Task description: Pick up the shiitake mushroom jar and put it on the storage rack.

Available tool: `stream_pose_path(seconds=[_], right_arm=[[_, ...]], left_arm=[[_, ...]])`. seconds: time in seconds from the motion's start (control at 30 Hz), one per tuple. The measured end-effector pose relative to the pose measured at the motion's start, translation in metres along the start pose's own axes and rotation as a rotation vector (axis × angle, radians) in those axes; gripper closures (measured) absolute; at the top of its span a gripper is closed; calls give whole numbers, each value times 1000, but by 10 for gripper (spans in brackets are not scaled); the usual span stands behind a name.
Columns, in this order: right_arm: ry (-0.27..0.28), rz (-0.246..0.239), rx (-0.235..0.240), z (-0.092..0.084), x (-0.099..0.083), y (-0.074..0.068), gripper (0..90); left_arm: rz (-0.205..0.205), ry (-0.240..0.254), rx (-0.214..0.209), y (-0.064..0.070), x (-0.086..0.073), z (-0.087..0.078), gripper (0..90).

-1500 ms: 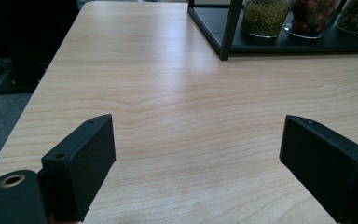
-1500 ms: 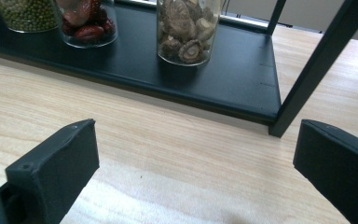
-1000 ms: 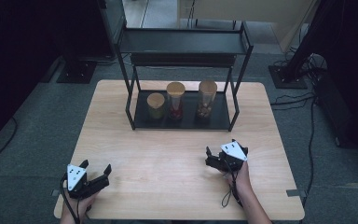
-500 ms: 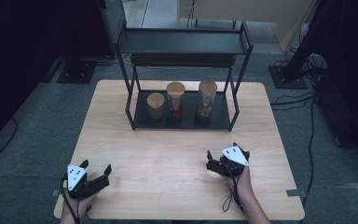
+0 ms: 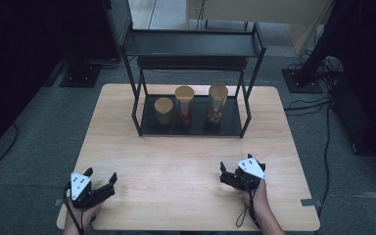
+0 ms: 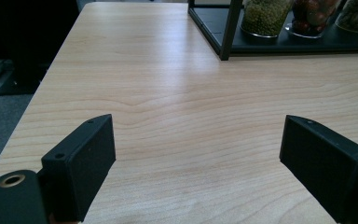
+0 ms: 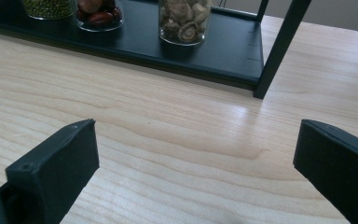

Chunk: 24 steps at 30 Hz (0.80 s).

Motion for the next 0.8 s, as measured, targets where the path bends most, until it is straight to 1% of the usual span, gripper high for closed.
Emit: stream_pose_path(seconds=[0.13,0.33,0.4,0.73,0.8], right_arm=[[-1,10,10,-4,-2,1,0],[3,19,10,-10,-4,6,0],[2,26,9,-11,-4,7,0],[1,31,-9,-21,-9,20,0],[2,22,-14,-24,-10,23,0]], left_arm=[[-2,2,0,0,0,0,105],[0,1,1,0,0,0,105],[1,1,1,0,0,0,106],[5,1,3,0,0,0,106],[4,1,3,0,0,0,106]])
Point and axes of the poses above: each handheld gripper's, and its own axes: z roughly forward along the jaws, x roughly out of its top, y roughly to its right, the point moved 10 cm from there along z, roughly forward along the jaws, and after that the axes turned 5 degrees about z, right-handed, at the moved point
